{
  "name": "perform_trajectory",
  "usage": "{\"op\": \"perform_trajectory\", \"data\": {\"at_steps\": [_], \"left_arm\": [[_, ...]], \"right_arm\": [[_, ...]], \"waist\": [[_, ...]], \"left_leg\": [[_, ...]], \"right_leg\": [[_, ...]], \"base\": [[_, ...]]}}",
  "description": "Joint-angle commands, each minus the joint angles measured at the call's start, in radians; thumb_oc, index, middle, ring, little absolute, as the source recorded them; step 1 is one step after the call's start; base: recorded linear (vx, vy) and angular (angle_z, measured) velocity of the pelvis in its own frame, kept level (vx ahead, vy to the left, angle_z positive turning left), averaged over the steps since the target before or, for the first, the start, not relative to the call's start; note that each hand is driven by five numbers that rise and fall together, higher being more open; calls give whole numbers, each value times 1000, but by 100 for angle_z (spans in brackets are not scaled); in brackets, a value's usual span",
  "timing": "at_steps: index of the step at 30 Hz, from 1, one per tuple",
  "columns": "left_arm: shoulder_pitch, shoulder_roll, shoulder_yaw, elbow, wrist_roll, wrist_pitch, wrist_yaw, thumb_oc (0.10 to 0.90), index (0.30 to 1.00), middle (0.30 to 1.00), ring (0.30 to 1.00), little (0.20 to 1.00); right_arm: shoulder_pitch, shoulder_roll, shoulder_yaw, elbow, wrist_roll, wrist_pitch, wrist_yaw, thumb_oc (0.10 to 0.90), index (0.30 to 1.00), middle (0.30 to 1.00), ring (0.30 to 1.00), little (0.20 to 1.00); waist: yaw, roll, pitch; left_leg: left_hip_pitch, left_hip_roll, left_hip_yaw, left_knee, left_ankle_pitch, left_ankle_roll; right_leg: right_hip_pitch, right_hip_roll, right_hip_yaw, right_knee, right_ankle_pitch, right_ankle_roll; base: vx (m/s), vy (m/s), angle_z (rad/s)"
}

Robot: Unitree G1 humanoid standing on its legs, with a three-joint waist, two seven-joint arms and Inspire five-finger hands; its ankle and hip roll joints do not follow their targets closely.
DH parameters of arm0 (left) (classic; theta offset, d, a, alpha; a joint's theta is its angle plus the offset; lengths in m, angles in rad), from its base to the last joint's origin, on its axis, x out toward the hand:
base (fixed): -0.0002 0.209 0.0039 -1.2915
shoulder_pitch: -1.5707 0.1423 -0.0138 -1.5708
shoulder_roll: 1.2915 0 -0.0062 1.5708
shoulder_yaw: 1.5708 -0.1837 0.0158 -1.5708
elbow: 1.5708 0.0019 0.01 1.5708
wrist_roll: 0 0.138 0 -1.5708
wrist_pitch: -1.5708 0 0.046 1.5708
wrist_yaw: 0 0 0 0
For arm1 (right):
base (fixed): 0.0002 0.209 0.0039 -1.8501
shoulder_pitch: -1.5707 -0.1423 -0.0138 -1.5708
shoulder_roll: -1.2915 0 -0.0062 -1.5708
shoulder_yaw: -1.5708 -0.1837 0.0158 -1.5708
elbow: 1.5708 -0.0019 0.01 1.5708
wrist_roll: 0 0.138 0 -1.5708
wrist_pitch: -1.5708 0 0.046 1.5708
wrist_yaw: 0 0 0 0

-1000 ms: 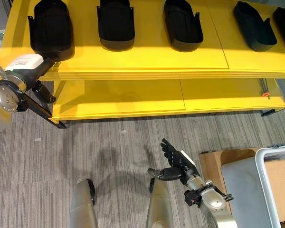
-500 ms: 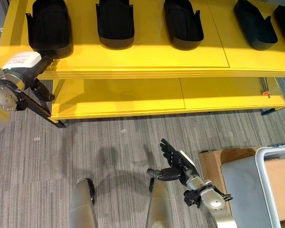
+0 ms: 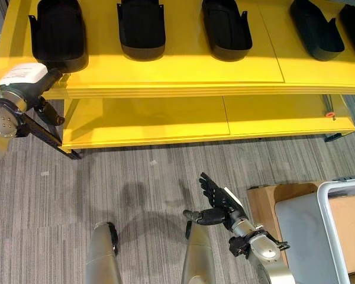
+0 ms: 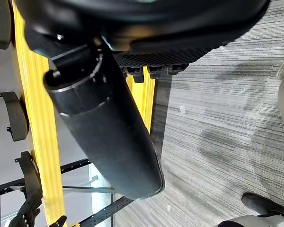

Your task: Move parts from the plastic box to the shelf.

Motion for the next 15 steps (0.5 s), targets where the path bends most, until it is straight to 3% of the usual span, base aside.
{"op": "perform_trajectory", "data": {"at_steps": [1, 15], "left_arm": [[-171, 81, 84, 0, 30, -12, 96, 900, 1000, 1000, 1000, 1000], [-188, 100, 91, -7, 32, -12, 108, 900, 1000, 1000, 1000, 1000]], "right_arm": [[-1, -68, -17, -37, 54, -95, 6, 900, 1000, 1000, 1000, 1000], [2, -67, -15, -33, 56, -91, 14, 900, 1000, 1000, 1000, 1000]], "waist": [[6, 40, -78], [8, 39, -80]], "left_leg": [[23, -14, -10, -14, -26, 75], [24, -14, -10, -20, -24, 75]], "right_leg": [[65, 13, -3, -24, -15, -84], [65, 13, 0, -33, -10, -84]], "base": [[2, 7, -4], [0, 0, -1]]}}
